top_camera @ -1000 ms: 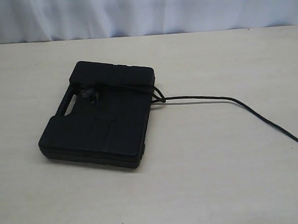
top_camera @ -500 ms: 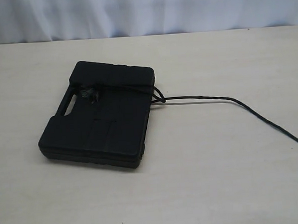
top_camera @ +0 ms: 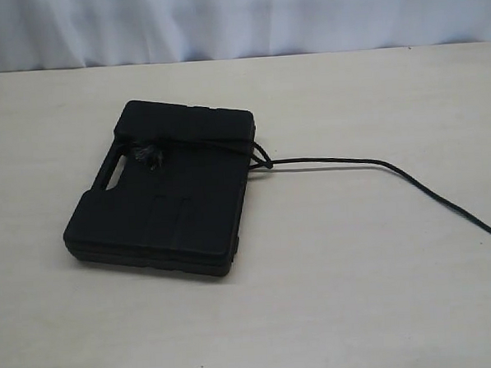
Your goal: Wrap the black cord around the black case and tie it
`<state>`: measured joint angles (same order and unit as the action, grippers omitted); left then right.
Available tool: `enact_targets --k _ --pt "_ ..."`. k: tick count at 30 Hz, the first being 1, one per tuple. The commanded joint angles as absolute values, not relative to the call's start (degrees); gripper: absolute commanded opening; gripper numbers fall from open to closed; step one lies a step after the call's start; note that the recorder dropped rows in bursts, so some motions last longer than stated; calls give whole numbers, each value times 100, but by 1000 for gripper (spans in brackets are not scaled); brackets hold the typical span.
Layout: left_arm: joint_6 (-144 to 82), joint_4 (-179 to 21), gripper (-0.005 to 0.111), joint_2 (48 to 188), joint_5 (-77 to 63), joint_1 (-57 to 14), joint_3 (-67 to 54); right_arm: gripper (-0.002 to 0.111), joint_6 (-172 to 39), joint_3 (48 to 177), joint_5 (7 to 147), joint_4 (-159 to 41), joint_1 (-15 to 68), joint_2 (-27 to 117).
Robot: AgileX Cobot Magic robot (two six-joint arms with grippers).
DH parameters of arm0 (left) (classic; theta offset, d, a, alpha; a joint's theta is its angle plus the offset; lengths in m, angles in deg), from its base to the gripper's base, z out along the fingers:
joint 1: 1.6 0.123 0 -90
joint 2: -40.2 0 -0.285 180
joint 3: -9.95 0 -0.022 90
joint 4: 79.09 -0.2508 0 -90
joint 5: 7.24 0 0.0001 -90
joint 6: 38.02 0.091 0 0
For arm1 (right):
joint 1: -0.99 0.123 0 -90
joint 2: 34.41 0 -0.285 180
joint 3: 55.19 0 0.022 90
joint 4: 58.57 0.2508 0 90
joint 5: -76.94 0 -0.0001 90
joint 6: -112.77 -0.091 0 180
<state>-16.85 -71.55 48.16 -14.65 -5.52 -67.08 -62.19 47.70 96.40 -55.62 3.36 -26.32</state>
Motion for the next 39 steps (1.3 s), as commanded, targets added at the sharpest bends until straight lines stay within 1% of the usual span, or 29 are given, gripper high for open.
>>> enact_targets --k 1,3,5,39 --pt "-2346 -7657 0 4799 -2097 -533 -6727 4 -6196 4759 9648 -5559 306 -2663" --pt "-3586 -8185 0 4799 -2362 -533 -6727 4 -6196 4759 9648 -5559 306 -2663" --pt "-3852 -8201 0 4799 -2464 -533 -6727 4 -6196 4759 9648 -5559 306 -2663" --pt "-3802 -8247 0 4799 -2464 -533 -6727 4 -6196 4759 9648 -5559 306 -2663"
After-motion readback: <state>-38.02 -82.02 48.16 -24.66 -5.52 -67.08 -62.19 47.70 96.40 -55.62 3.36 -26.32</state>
